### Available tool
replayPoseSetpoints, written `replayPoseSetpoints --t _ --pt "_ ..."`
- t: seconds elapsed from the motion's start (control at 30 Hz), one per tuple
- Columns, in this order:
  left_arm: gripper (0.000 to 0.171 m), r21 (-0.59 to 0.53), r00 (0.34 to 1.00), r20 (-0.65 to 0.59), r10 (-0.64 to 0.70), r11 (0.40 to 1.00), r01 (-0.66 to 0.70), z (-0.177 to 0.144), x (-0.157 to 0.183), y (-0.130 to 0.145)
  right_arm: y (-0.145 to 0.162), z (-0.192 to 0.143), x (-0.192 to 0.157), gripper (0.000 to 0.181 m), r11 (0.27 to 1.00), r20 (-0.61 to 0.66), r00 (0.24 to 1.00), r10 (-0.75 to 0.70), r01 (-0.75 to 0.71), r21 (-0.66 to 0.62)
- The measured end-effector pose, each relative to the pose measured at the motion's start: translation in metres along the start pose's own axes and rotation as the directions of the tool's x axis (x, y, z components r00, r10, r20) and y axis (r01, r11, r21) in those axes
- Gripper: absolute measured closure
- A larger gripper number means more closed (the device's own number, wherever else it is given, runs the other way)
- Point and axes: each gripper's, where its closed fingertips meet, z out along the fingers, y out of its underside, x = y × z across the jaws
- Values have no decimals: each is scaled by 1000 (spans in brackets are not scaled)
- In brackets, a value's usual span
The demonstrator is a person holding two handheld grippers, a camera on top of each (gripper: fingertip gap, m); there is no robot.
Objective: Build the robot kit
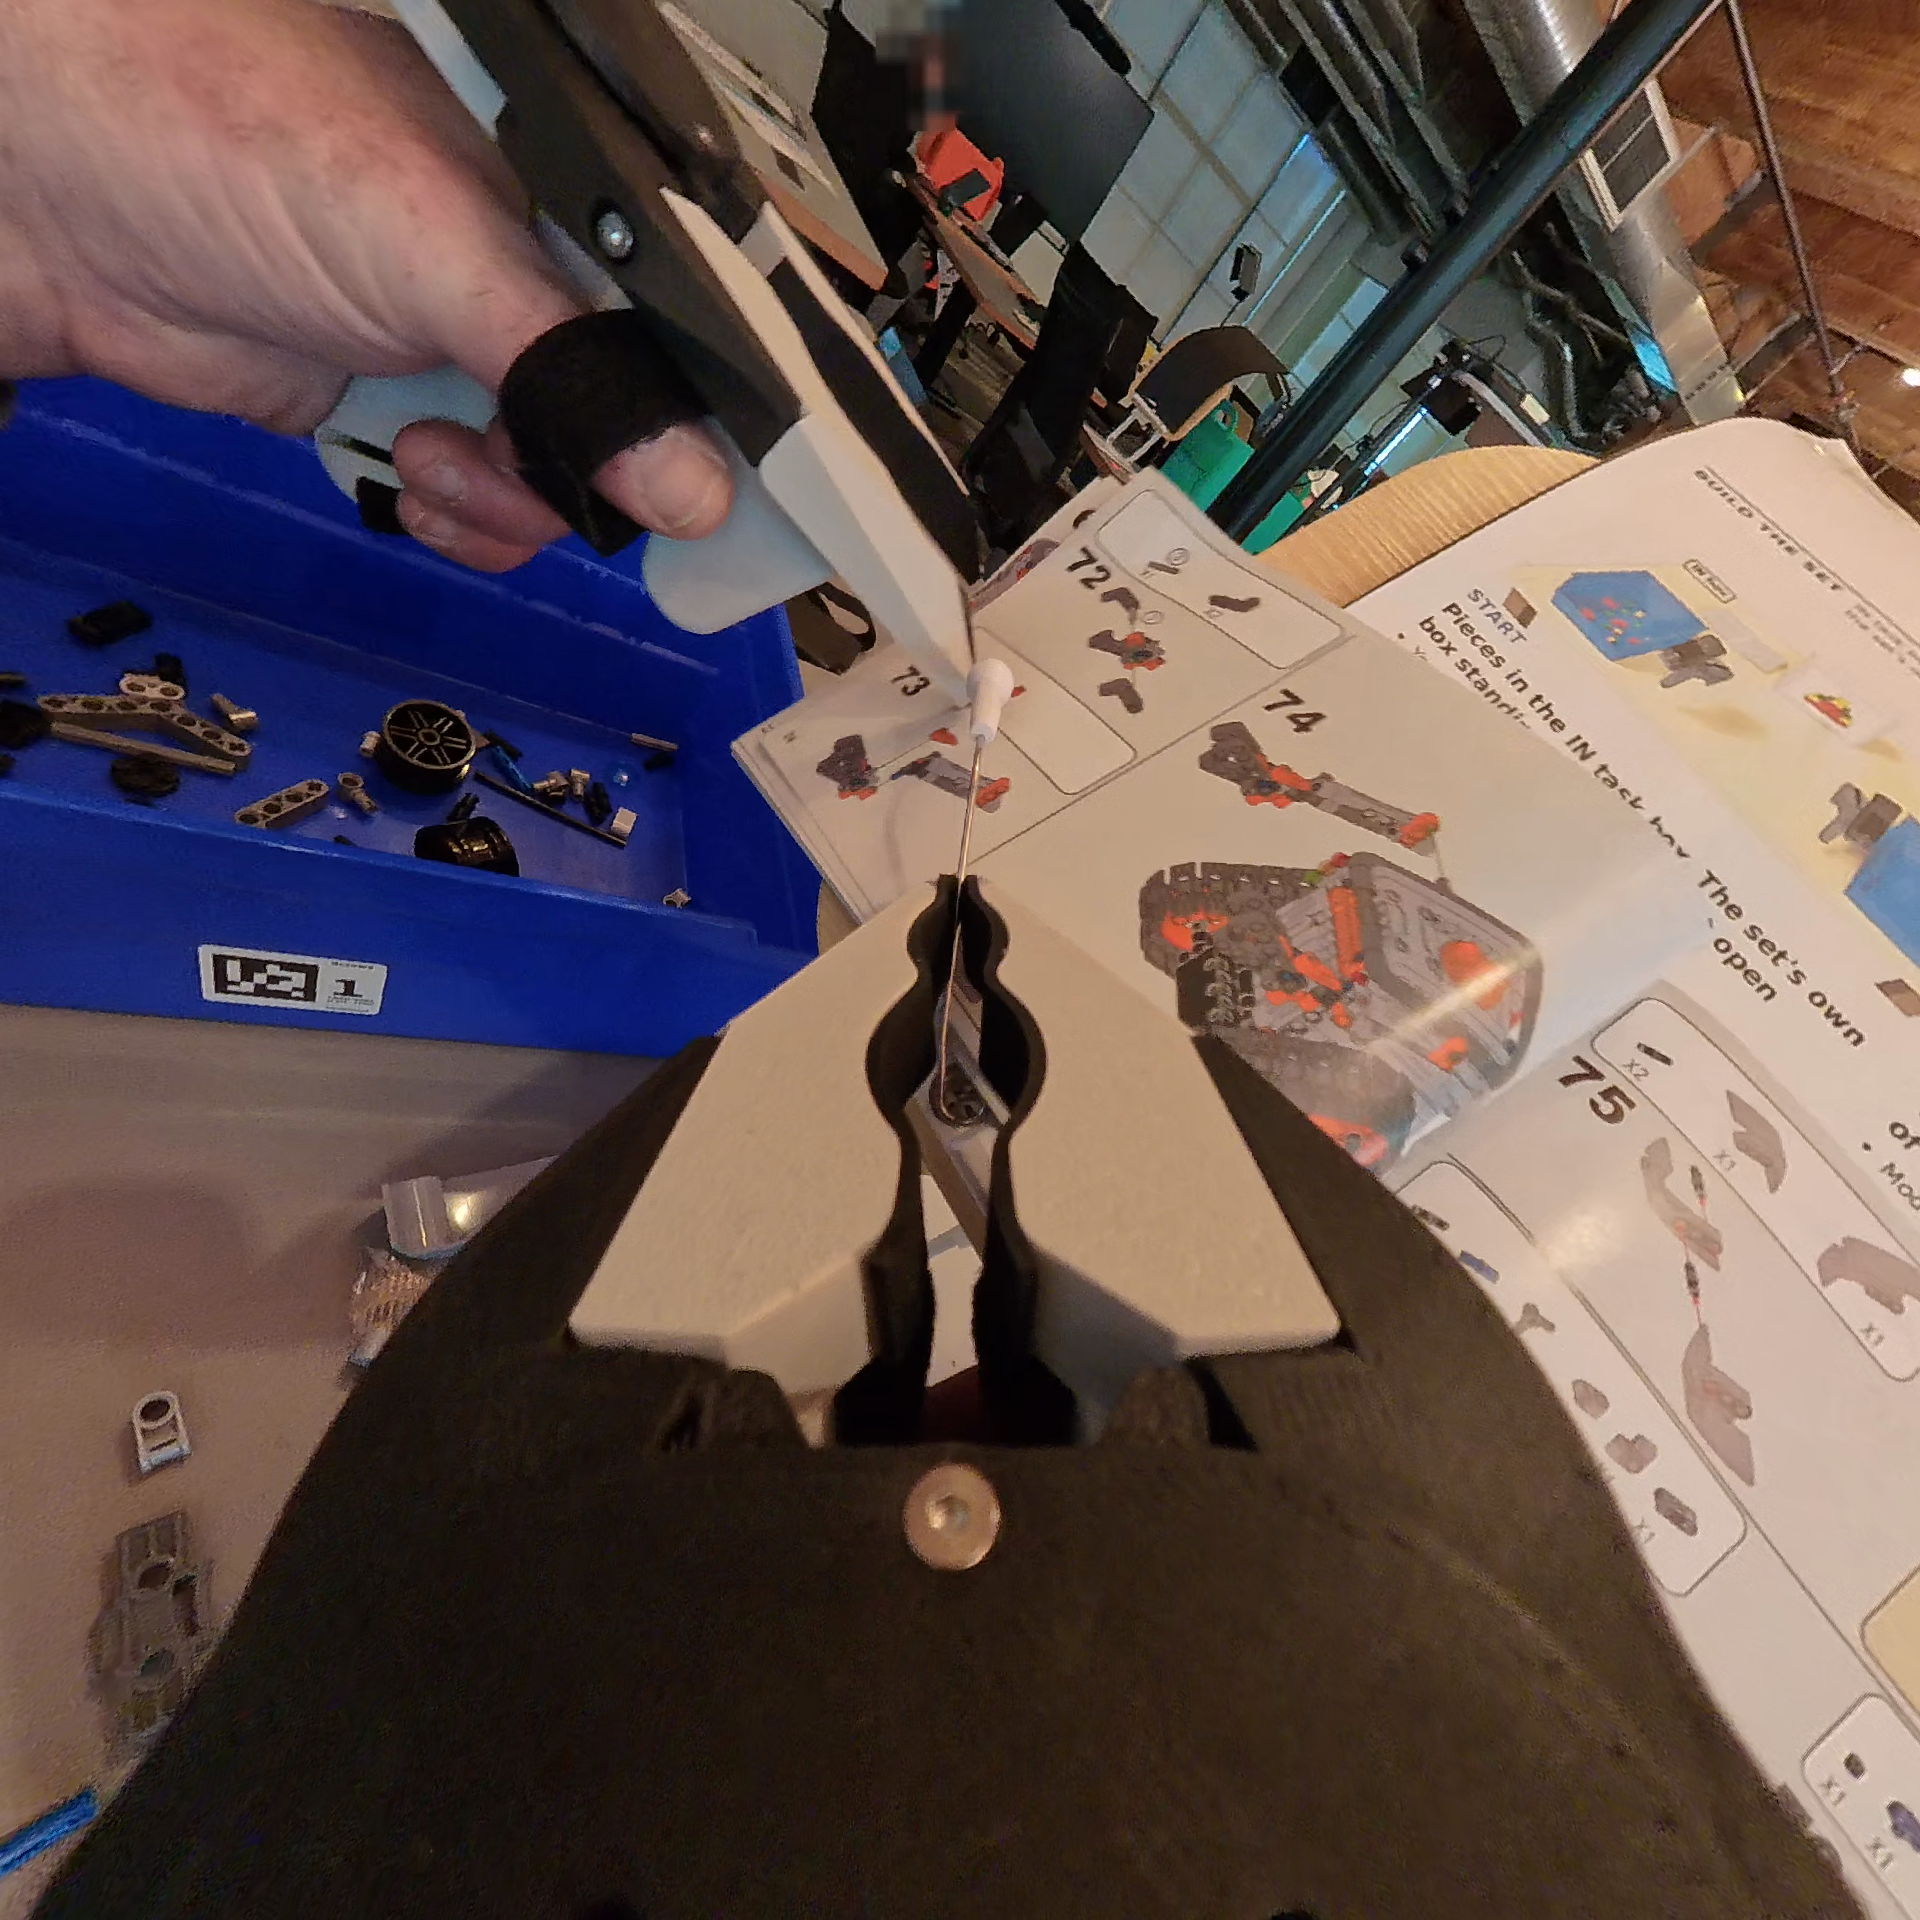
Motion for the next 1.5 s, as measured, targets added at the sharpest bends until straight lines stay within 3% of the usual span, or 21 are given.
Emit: replayPoseSetpoints --t 0.17,0.37,0.5,0.8,0.9,1.0,1.1,1.2,1.37,1.5 --pt "109 -31 999 52 9 1000 -8 -1 -12 15 1 -2 13 181 997 -53 996 76 -76 4" --pt "110 0 998 58 -17 1000 17 -11 -19 13 -1 -4 14 180 993 -43 992 116 -116 0" --pt "107 64 997 73 3 998 -8 -35 -16 -7 -17 -24 28 166 993 -58 992 116 -116 13" --pt "116 181 983 73 168 967 -179 -89 42 -51 -76 -129 56 157 1000 -116 993 13 -16 -22" --pt "131 221 966 16 256 942 -253 -97 85 -58 -92 -175 52 157 999 -115 993 -13 8 -42" --pt "133 228 936 -46 349 916 -331 -98 136 -54 -88 -224 36 155 990 -76 995 -64 54 -129" --pt "132 217 886 -108 450 881 -421 -95 187 -41 -69 -278 12 153 971 -25 996 -89 82 -224" --pt "130 189 827 -191 528 847 -497 -87 232 -17 -29 -326 -13 153 940 16 998 -68 70 -334" --pt "130 134 750 -317 581 810 -571 -71 283 30 78 -386 -72 152 841 147 986 80 12 -540" --pt "131 71 687 -466 557 797 -599 -65 322 80 154 -411 -113 148 770 198 960 198 -27 -637"
